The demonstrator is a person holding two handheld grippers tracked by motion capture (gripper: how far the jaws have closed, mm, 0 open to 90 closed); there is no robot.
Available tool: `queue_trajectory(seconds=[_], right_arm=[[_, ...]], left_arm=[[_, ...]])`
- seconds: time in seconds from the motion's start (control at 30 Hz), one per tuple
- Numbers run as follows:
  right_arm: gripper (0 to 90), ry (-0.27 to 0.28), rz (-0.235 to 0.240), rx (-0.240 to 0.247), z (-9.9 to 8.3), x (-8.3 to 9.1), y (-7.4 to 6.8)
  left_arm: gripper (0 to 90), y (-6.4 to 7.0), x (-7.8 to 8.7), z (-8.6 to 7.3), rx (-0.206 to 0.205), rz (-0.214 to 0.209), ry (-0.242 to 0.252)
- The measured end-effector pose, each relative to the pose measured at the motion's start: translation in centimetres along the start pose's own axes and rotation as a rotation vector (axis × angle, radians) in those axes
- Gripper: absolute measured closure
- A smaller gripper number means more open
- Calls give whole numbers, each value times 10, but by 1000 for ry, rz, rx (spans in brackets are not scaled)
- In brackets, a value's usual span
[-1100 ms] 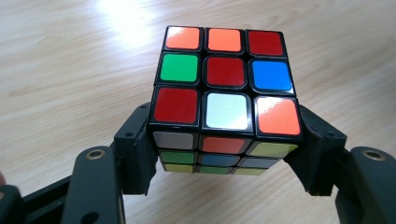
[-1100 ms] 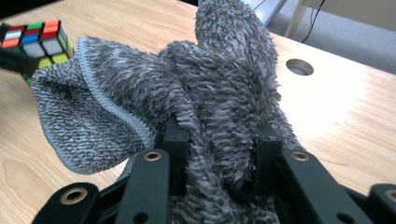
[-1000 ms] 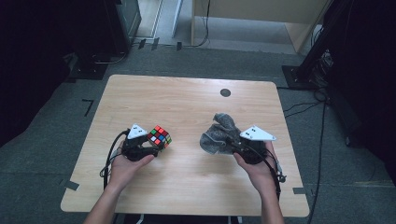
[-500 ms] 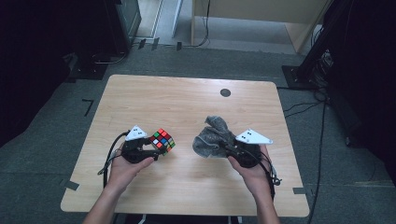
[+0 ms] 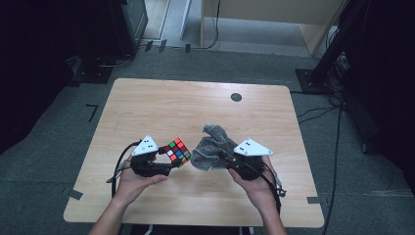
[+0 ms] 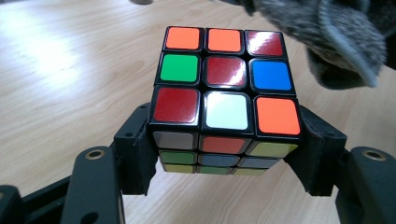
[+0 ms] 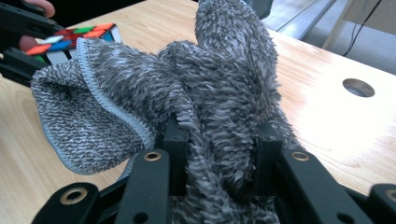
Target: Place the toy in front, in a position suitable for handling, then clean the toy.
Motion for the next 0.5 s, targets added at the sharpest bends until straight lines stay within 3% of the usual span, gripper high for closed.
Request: queue_trajectory(seconds=[0.1,0.23,0.5], right_arm=[[673,16,11,-10,2,4,-1],[673,42,41,-19,5,10,-5],[661,72,68,-7,11,19,-13]], left_arm=[[341,9,2,3,-69,22,-9],[341,14,4,5,-103,12,-9],[341,18,4,6,-118,13,-6]])
Point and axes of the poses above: each handheld gripper's, and its own axes: x roughly backward along the jaws, z roughly out of its top, y roughly to its right, the point moved 1 cm from there along -x, roughly forward along the jaws, and after that the axes turned 14 degrees about -y, right-handed, at the moved point
